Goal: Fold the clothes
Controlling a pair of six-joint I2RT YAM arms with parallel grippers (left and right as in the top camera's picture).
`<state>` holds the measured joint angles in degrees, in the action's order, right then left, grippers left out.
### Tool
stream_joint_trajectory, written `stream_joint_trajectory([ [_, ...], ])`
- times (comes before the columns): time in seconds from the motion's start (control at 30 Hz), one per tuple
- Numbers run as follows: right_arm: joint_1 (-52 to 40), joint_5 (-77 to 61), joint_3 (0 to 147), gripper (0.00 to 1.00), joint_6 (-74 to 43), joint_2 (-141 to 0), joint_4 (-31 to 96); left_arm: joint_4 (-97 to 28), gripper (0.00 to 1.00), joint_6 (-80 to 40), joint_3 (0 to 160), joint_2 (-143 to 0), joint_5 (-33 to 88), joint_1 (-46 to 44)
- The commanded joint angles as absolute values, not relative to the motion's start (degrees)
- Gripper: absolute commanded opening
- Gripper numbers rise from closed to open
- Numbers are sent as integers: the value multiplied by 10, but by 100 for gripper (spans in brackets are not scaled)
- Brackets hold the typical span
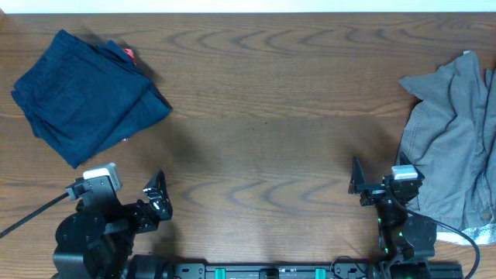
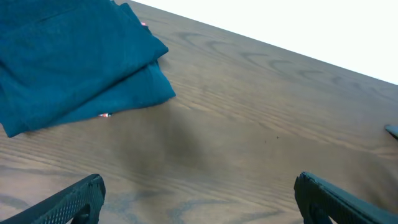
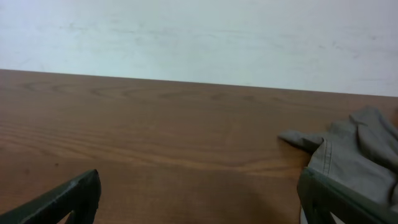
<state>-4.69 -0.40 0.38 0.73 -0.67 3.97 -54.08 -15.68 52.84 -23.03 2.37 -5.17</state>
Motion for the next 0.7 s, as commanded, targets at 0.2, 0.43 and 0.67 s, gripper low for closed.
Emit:
stream_joint_trajectory([
  [0.2,-58,-6,3,99,18,-3,42,-569,98,-147,492,-176,-10,-54],
  [0.43,-58,-7,3,99,18,-3,42,-517,98,-147,347,-71,-42,-35],
  [0.67,-58,-7,3,99,18,-3,42,-373,98,-147,210,-3,-41,6],
])
